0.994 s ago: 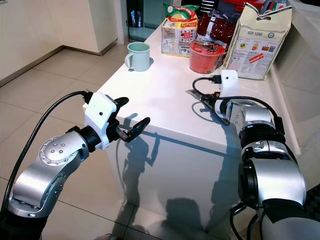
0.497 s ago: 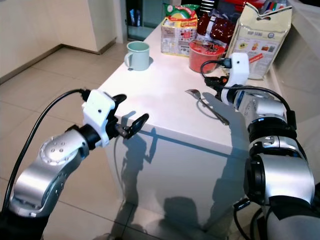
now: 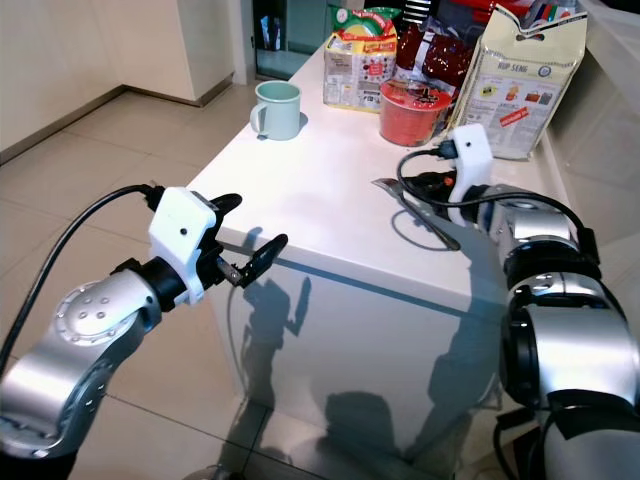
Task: Setting the table
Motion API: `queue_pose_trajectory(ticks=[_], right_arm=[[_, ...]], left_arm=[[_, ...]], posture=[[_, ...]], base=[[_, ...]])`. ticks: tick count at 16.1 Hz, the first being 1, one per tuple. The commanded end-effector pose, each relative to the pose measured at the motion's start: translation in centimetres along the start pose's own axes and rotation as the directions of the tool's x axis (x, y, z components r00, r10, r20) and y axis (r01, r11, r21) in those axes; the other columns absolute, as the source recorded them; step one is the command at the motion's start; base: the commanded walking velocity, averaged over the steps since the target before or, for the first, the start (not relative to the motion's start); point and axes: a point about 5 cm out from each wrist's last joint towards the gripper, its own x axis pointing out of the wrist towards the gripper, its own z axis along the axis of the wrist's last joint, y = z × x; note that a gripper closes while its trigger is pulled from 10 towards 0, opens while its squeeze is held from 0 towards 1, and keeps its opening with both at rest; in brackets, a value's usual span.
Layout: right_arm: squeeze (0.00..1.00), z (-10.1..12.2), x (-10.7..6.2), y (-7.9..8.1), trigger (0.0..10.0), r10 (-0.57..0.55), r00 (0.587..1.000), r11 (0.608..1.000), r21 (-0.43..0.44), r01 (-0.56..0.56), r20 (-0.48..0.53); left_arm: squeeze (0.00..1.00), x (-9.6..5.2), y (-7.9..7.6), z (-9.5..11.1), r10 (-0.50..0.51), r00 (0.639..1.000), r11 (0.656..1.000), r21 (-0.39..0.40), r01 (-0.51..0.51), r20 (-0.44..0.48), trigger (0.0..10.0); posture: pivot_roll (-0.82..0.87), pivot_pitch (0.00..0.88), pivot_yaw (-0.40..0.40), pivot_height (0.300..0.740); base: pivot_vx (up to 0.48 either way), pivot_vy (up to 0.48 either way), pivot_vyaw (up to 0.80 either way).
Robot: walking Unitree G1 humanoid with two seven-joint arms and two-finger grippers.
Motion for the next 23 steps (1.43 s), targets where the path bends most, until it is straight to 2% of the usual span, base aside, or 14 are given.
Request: queue_pose_trajectory(ticks=[1,7,9,14,15,16,18,20,23], right_arm=[[1.00,1.2,-0.4,-0.5,10.0,-0.011,0.999,1.000,-0.024,0.012,0.031],[1.00,0.3,0.4,0.5,10.0,0.043,0.999,0.999,-0.019,-0.042,0.017],[1.00,0.0,1.0,0.9,10.0,-0.007,1.000,0.998,-0.069,0.006,-0.017],[1.00,-0.4,1.7,1.2,10.0,-0.097,0.993,0.989,-0.120,0.088,-0.072],[0.59,-0.5,1.7,1.1,10.0,-0.135,0.987,0.983,-0.133,0.124,-0.084],[0.00,-0.4,1.8,1.1,10.0,-0.148,0.986,0.985,-0.107,0.139,-0.081],[0.00,-0.4,1.7,1.1,10.0,-0.152,0.984,0.986,-0.084,0.145,-0.089],[0.00,-0.8,1.5,1.0,10.0,-0.132,0.982,0.988,-0.103,0.119,-0.135],[0.00,-0.8,1.5,1.0,10.0,-0.132,0.982,0.988,-0.103,0.119,-0.135]], left_arm=[[0.00,-0.3,0.1,0.6,-0.008,1.000,1.000,-0.001,0.008,0.013,10.0],[0.00,-1.5,0.2,1.3,-0.012,1.000,1.000,-0.003,0.012,-0.005,10.0],[0.00,-1.9,0.1,1.4,-0.021,1.000,1.000,-0.003,0.021,-0.021,10.0],[0.00,-2.4,-0.3,1.4,-0.051,0.997,0.999,-0.005,0.051,-0.051,10.0],[0.00,-2.4,-0.4,1.5,-0.060,0.997,0.998,-0.006,0.060,-0.057,10.0],[0.00,-2.4,-0.4,1.5,-0.064,0.996,0.998,-0.006,0.064,-0.059,10.0],[0.00,-2.4,-0.4,1.5,-0.070,0.996,0.998,-0.005,0.070,-0.063,10.0],[0.00,-2.5,-0.3,1.5,-0.074,0.995,0.997,-0.004,0.074,-0.068,10.0],[0.00,-2.5,-0.3,1.5,-0.074,0.995,0.997,-0.004,0.074,-0.068,10.0]], posture=[[0.05,0.000,-0.035,0.740],[0.09,0.000,-0.027,0.740],[0.11,0.006,-0.023,0.740],[0.12,0.022,-0.010,0.740],[0.12,0.022,-0.010,0.740],[0.13,0.022,-0.006,0.740],[0.13,0.021,-0.005,0.740],[0.14,0.016,-0.003,0.740],[0.14,0.016,-0.003,0.740]], base=[[0.000,0.000,0.00],[0.000,0.000,0.00],[0.000,0.000,0.00],[0.000,0.000,0.00],[0.000,0.000,0.00],[0.000,0.000,0.00],[0.000,0.000,0.00],[0.000,0.000,0.00],[0.000,0.000,0.00]])
